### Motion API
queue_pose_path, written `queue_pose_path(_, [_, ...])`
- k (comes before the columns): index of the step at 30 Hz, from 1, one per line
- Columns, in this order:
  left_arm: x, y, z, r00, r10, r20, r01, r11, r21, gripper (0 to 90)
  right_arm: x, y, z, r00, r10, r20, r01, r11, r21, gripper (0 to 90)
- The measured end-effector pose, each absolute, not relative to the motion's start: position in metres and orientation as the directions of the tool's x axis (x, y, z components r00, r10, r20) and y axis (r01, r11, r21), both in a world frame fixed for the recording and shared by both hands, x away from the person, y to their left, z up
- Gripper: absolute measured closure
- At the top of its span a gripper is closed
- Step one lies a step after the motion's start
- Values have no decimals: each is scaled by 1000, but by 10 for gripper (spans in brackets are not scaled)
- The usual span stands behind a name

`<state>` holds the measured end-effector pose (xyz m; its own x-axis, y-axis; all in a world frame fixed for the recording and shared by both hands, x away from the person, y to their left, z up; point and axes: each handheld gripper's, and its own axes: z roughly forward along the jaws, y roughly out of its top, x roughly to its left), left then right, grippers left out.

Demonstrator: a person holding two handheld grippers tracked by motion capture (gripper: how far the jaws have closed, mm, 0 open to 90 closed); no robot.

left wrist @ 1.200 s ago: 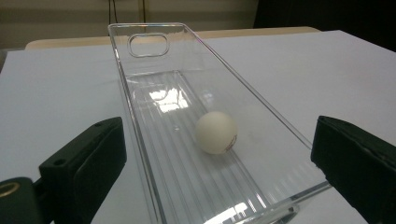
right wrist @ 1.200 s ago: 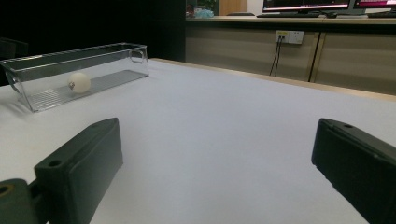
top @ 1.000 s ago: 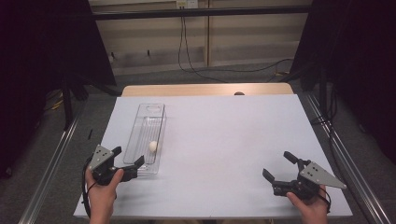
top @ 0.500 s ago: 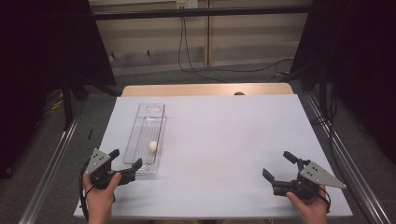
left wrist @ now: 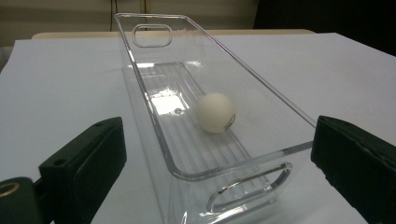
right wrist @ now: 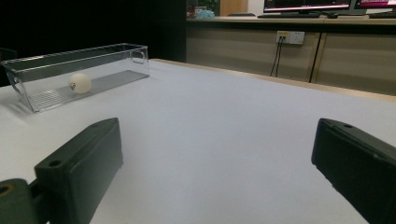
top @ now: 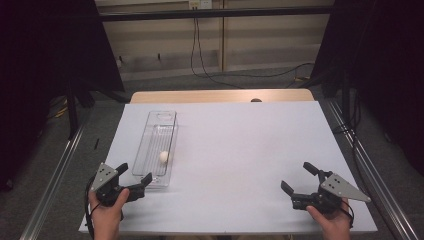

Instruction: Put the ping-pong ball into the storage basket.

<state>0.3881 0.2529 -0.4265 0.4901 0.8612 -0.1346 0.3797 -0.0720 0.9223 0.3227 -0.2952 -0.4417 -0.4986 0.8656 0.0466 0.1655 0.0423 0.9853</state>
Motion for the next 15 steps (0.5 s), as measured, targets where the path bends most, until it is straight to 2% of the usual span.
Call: queue_pose_path(15, [385, 257, -432, 496, 854, -156, 373, -48, 927, 35, 323, -295, -442, -500, 865, 47, 165, 41, 985, 15])
